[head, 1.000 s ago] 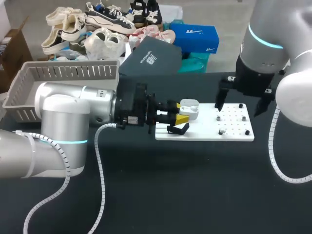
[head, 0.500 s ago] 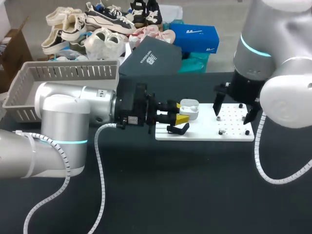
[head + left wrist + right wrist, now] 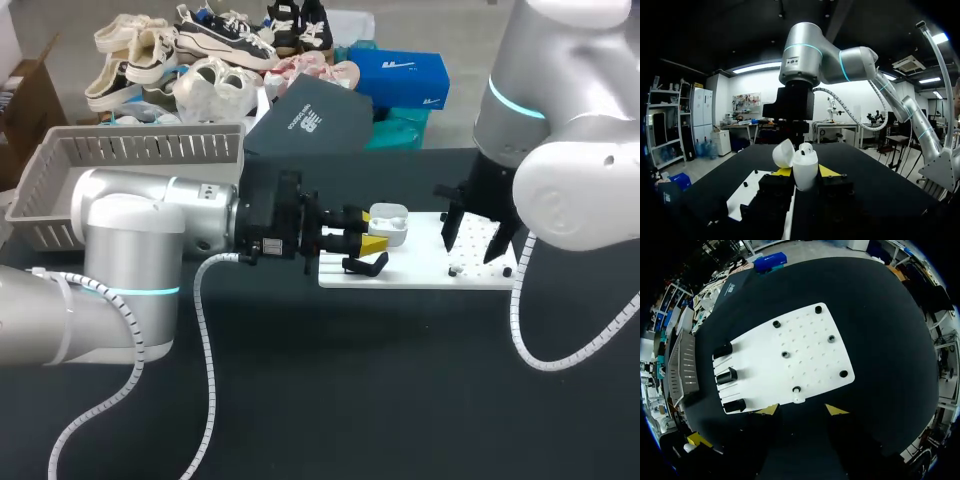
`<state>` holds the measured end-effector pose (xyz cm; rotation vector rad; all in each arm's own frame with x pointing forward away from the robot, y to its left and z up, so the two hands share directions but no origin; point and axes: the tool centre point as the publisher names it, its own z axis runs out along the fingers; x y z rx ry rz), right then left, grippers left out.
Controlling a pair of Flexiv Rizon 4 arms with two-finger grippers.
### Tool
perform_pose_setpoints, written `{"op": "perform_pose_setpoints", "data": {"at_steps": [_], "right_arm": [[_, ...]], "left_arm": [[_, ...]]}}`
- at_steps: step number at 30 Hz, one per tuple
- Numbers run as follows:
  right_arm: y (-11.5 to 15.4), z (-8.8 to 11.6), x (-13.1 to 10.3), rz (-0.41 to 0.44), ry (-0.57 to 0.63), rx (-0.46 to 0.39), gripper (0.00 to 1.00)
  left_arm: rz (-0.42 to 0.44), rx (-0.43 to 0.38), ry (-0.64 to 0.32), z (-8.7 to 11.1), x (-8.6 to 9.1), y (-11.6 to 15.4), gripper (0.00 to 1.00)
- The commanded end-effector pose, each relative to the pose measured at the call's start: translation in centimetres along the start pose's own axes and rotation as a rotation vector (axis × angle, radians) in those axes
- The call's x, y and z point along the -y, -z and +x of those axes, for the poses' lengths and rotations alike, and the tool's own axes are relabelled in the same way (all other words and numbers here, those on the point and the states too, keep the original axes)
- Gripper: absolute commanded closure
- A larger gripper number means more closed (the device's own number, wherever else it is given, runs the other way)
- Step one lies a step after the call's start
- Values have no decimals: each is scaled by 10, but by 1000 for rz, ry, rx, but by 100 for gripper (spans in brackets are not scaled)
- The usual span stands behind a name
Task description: Pick up each earbud case from the left stands, insert the matching earbuds, close the lid, and place the case in the box.
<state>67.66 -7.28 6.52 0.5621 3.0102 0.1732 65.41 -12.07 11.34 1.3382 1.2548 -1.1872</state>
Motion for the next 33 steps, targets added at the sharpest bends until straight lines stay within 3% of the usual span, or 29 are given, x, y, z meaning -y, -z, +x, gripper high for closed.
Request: {"op": "perform_pose_setpoints", "data": {"at_steps": [1,14,25,33], "right_arm": [[-7,-2,-4,14,-15,-7,51],[-21,-1,-5,34,-92,2,56],[-28,2,-2,9,-122,-7,56],[-31,5,1,-56,-124,-11,58]], "left_arm": [[-3,1,-1,0,1,0,100],[-3,1,-1,0,1,0,100],[-3,1,-1,0,1,0,100],[-3,1,-1,0,1,0,100]]}}
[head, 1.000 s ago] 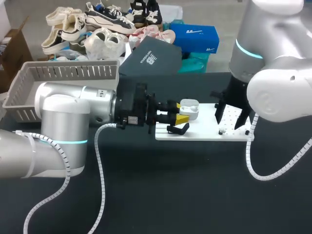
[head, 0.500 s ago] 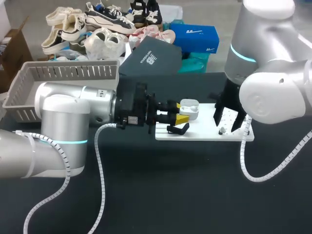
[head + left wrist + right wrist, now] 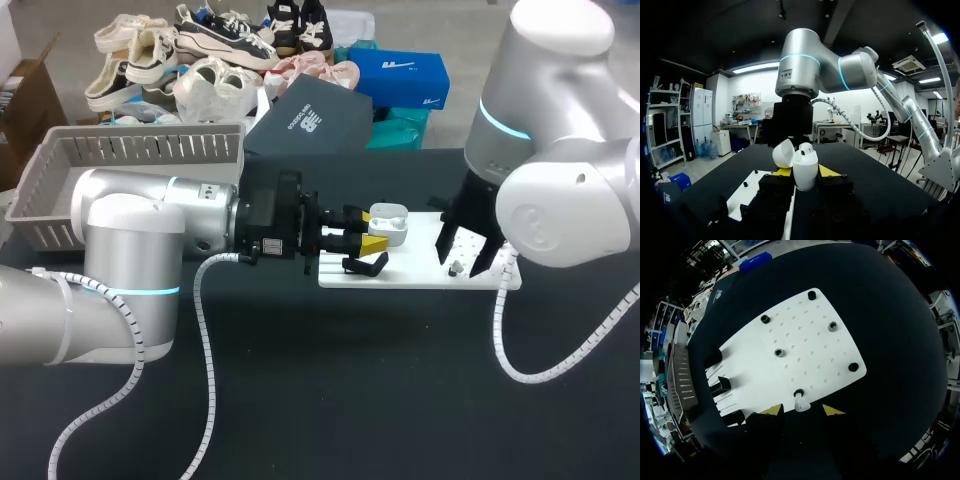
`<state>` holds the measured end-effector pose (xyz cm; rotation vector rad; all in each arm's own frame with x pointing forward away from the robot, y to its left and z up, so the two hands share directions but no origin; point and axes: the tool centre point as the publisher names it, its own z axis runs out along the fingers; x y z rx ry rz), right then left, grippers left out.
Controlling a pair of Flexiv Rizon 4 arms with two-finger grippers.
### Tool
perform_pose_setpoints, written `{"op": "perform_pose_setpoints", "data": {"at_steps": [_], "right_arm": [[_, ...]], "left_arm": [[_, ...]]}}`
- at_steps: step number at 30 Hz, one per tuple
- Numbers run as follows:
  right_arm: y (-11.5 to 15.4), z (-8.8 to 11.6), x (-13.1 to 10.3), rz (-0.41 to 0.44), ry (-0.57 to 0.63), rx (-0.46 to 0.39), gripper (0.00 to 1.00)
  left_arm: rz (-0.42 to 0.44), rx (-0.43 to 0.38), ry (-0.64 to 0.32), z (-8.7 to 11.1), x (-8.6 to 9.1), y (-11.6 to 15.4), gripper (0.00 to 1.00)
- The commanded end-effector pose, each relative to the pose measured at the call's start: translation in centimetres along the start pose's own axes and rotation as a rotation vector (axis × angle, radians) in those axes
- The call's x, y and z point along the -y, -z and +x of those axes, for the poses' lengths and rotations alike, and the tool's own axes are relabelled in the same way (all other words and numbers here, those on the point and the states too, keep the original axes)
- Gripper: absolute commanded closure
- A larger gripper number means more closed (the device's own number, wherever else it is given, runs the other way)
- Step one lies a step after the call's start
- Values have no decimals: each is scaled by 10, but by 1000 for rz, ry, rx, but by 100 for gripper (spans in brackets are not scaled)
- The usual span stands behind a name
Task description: Pick up each earbud case from the left stands, insert the matching earbuds, close the lid, and place the case in the box.
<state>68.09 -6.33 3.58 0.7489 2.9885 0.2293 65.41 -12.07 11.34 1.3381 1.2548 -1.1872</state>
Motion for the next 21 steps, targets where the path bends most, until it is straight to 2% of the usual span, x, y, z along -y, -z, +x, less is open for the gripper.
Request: {"op": "perform_pose_setpoints", "data": {"at_steps": [1,7,10,21], "right_arm": [[0,3,8,-33,-1,7,58],[-4,2,9,-36,-2,8,62],[-4,2,8,-36,4,10,70],[-8,0,2,-39,25,7,67]], "left_arm": [[-3,1,-1,0,1,0,100],[-3,1,-1,0,1,0,100],[-3,1,-1,0,1,0,100],[-3,1,-1,0,1,0,100]]}}
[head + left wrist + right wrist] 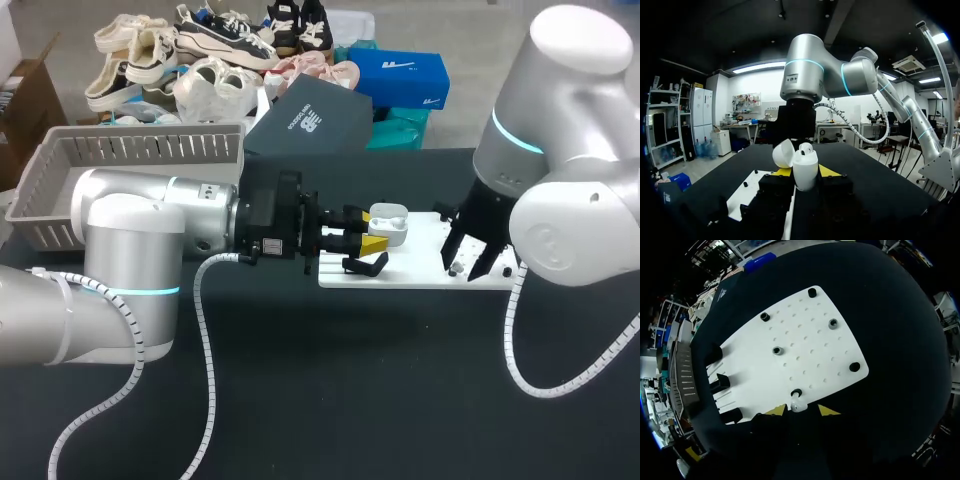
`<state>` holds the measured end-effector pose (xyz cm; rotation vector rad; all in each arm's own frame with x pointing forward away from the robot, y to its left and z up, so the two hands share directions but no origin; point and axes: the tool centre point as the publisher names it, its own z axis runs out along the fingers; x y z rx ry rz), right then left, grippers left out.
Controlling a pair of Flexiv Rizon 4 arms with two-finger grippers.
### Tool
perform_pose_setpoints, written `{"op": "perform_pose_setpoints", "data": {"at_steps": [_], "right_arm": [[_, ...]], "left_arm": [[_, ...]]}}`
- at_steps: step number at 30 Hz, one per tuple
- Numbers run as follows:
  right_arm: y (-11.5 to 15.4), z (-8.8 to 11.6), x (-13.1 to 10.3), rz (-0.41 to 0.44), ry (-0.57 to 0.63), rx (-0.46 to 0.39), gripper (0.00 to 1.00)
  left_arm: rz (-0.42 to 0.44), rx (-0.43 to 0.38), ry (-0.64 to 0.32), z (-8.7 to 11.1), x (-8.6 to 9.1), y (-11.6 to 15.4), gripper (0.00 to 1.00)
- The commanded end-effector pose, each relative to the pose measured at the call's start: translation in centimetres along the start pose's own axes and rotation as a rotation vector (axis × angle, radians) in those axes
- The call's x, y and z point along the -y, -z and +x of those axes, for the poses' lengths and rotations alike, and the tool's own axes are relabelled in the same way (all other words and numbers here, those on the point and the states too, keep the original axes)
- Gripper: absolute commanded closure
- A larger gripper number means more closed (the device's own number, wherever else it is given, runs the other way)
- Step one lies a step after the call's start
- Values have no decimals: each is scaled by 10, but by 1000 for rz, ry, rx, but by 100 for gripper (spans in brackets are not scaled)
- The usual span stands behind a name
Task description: Pick up each earbud case from the left stands, insert the matching earbuds, close the lid, and place the case in the box.
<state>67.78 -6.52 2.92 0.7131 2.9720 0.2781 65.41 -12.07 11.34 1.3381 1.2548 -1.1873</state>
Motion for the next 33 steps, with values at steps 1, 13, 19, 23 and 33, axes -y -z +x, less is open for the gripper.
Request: {"op": "perform_pose_setpoints", "data": {"at_steps": [1,13,19,23,33], "right_arm": [[-3,-2,-2,-4,8,-5,67],[-7,-6,-5,-4,30,-13,70],[-8,-6,-5,-3,37,-16,95],[-7,-7,-5,-7,41,-18,100],[18,-1,-2,-14,51,-7,100]], "left_arm": [[-3,1,-1,0,1,0,100],[-3,1,-1,0,1,0,100],[-3,1,-1,0,1,0,100],[-3,1,-1,0,1,0,100],[-3,1,-1,0,1,0,100]]}}
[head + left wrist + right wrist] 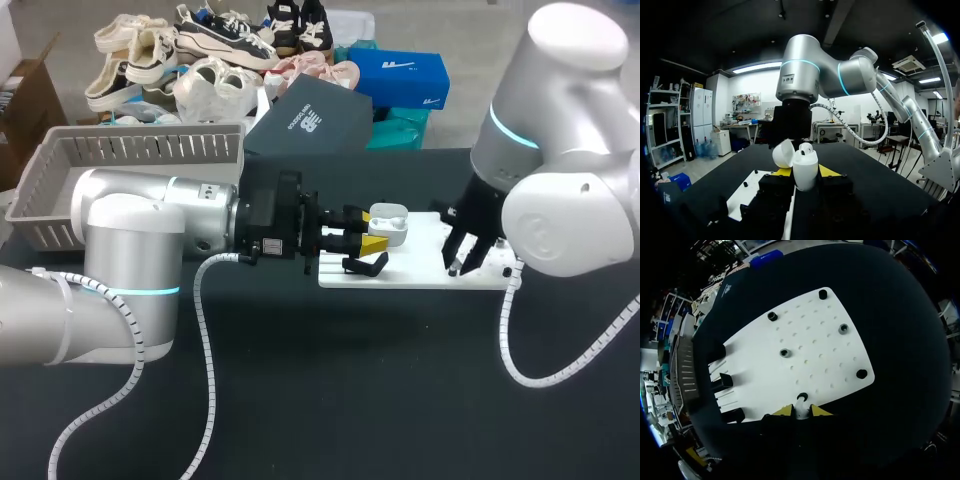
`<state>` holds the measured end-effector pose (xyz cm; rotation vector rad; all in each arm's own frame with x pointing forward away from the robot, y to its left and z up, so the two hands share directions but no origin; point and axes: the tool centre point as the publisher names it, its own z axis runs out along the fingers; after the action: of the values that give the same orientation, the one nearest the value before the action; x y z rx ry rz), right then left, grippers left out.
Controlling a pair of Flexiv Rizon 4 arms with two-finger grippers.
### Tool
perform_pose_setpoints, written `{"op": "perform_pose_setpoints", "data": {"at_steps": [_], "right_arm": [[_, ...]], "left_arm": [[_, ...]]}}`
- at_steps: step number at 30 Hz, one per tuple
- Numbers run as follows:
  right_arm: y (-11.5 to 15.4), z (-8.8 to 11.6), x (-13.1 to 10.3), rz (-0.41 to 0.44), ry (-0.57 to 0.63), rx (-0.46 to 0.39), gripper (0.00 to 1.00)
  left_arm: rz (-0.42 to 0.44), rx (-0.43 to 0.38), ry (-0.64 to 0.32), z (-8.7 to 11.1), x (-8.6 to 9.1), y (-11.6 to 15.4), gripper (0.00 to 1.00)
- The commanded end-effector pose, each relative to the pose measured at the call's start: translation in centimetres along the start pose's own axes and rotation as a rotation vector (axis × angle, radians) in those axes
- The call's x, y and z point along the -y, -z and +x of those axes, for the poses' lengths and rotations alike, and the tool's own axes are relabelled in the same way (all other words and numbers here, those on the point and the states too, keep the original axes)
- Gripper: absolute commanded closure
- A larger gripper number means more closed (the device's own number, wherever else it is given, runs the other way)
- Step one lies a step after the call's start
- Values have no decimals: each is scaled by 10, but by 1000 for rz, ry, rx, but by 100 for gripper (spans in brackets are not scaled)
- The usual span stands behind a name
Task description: Pick up each earbud case from the left stands, insert the matching earbuds, close the lid, and place the case in the box.
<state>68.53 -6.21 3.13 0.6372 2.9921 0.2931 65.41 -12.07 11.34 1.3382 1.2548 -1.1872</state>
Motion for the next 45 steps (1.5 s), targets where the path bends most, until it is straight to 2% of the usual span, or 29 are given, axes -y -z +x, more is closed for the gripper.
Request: {"op": "perform_pose_setpoints", "data": {"at_steps": [1,5,13,15,19,24,29,30,34,39,45], "right_arm": [[20,5,5,-6,1,6,100],[42,6,7,-20,-6,24,100],[97,5,8,-32,-52,118,100],[116,7,4,-39,-57,150,100],[137,14,-9,-40,-58,205,100],[159,36,-37,-30,-2,239,100],[171,57,-60,-22,87,215,100],[174,65,-69,-12,117,202,100],[174,76,-89,24,173,136,100],[170,84,-104,57,247,62,100],[168,95,-116,36,355,-23,100]], "left_arm": [[-3,1,-1,0,1,0,100],[-3,1,-1,0,1,0,100],[-3,1,-1,0,1,0,100],[-3,1,-1,0,1,0,100],[-3,1,-1,0,1,0,100],[-3,1,-1,0,1,0,100],[-3,1,-1,0,1,0,100],[-3,1,-1,0,1,0,100],[-3,1,-1,0,1,0,100],[-3,1,-1,0,1,0,100],[-3,1,-1,0,1,0,100]]}}
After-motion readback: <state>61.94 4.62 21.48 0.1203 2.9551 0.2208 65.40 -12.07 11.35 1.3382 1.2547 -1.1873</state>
